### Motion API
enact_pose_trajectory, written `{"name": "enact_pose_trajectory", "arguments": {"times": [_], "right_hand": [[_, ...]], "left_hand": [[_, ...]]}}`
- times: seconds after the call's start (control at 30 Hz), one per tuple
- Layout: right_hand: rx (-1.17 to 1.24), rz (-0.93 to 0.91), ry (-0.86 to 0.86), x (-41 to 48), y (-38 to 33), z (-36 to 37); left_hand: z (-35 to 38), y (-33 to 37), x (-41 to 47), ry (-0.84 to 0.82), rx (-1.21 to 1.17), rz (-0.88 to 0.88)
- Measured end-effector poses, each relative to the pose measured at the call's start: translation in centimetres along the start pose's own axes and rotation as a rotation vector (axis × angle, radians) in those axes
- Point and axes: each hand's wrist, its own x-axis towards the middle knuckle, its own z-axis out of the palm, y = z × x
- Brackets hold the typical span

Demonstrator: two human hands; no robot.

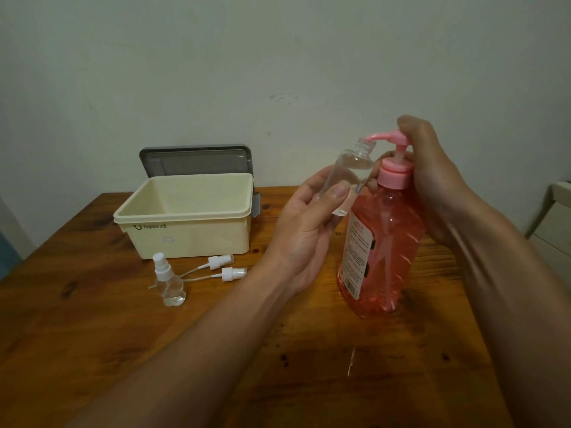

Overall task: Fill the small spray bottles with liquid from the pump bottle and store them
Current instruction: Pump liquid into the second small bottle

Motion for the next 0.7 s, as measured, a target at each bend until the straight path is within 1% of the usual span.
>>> {"name": "enact_pose_trajectory", "arguments": {"times": [0.33,0.53,0.7], "right_hand": [[-0.027,-0.034,0.025,0.05,-0.06,-0.04],[0.028,-0.025,-0.007,-0.15,-0.23,0.22],[0.025,-0.03,-0.008,-0.31,-0.35,0.24]], "left_hand": [[-0.03,-0.25,-0.11,0.02,0.0,-0.006],[0.02,-0.11,-0.18,-0.004,-0.012,-0.001],[-0.12,-0.09,-0.17,-0.001,-0.011,0.0]]}}
